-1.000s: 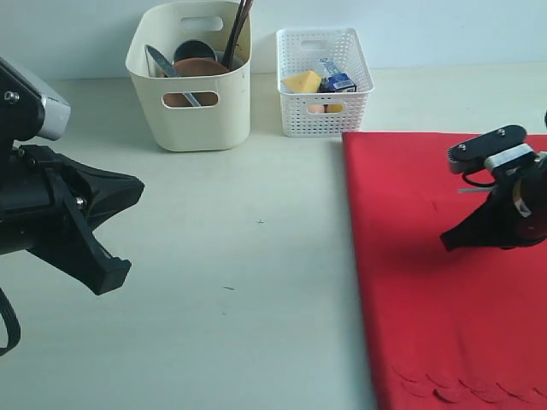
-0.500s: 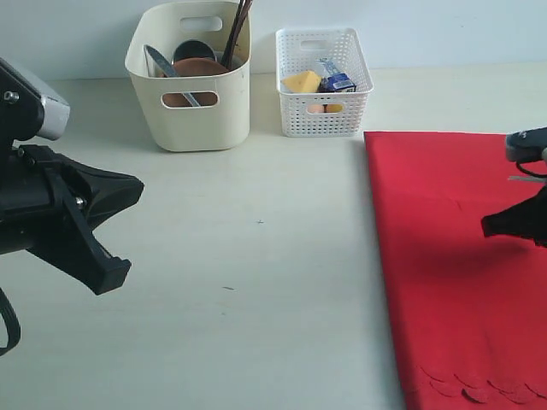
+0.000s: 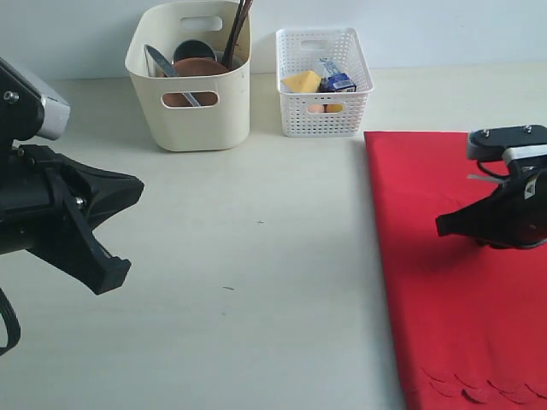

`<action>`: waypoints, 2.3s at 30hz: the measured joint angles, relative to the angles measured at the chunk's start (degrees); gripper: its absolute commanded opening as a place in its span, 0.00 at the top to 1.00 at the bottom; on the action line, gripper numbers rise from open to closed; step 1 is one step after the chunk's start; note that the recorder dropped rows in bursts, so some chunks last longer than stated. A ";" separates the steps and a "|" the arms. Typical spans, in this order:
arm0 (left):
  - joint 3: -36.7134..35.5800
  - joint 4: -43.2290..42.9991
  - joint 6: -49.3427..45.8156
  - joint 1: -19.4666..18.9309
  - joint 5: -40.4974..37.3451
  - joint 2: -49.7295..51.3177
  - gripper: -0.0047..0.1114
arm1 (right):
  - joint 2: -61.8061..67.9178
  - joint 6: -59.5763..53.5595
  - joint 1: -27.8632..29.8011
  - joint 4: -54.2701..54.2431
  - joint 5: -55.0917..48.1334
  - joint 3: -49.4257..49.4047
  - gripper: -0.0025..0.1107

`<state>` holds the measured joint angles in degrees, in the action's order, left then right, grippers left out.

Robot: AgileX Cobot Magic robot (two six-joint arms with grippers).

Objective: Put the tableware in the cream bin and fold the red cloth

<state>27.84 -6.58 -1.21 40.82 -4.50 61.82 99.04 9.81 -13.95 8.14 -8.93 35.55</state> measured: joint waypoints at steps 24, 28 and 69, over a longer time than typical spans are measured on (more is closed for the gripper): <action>0.00 0.00 0.00 0.00 -0.23 0.00 0.95 | 14.98 -1.03 0.32 5.53 -7.45 27.16 0.98; 0.00 0.00 0.00 0.00 -0.96 0.00 0.95 | 6.75 0.79 4.78 5.53 -8.10 23.26 0.98; 0.00 0.00 -0.12 0.00 -1.54 0.00 0.95 | 19.89 -0.33 7.63 6.11 -18.98 52.41 0.98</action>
<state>27.84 -6.58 -1.33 40.82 -6.04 61.82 118.94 9.48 -6.32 14.25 -27.91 87.97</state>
